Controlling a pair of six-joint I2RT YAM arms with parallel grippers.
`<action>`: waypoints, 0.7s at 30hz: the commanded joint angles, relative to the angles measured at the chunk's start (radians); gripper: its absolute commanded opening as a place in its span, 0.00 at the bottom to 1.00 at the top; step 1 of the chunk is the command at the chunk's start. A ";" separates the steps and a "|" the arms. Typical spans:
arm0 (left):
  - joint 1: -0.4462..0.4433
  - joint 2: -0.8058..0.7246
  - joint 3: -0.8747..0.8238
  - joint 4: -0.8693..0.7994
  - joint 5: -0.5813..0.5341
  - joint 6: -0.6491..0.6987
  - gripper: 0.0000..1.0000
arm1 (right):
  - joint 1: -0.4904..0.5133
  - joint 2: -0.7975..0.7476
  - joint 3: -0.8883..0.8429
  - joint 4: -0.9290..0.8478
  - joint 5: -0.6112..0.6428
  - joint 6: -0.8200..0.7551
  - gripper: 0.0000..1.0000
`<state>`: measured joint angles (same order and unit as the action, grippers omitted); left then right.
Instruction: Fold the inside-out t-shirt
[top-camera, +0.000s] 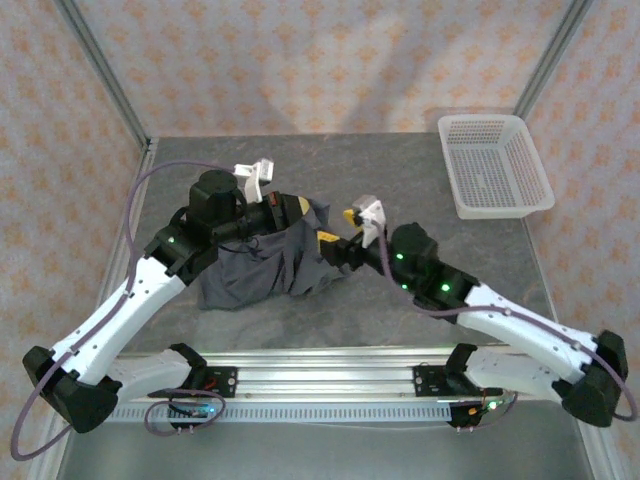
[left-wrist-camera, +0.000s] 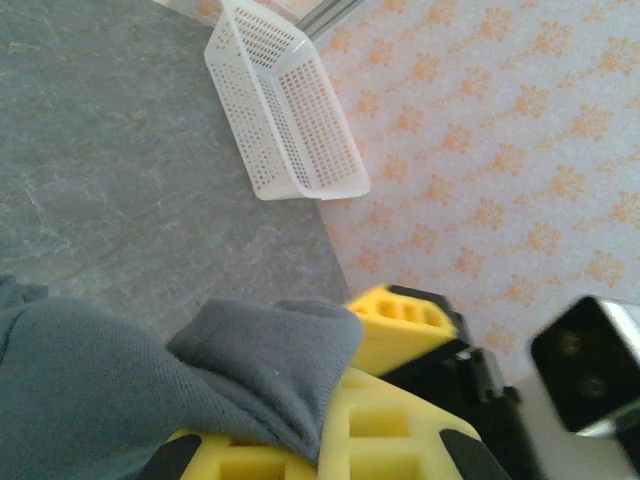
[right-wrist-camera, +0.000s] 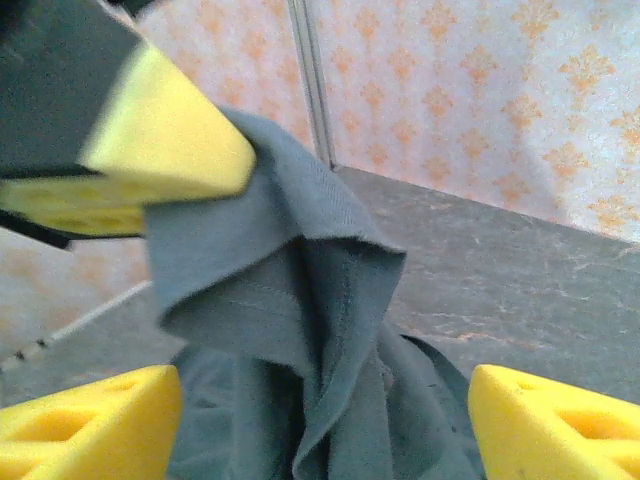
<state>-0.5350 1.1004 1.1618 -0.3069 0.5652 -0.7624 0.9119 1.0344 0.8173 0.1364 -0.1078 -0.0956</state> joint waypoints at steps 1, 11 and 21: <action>-0.001 -0.013 0.021 -0.004 0.006 0.006 0.00 | 0.000 0.081 0.033 0.057 0.037 -0.145 0.79; -0.001 -0.030 0.030 -0.044 -0.008 0.035 0.00 | -0.029 0.073 0.020 -0.001 -0.061 -0.057 0.59; -0.002 -0.014 0.036 -0.024 0.010 0.029 0.00 | -0.097 -0.016 -0.018 0.071 -0.162 -0.006 0.54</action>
<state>-0.5350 1.0966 1.1625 -0.3489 0.5652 -0.7513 0.8471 1.0100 0.8207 0.1513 -0.2462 -0.1364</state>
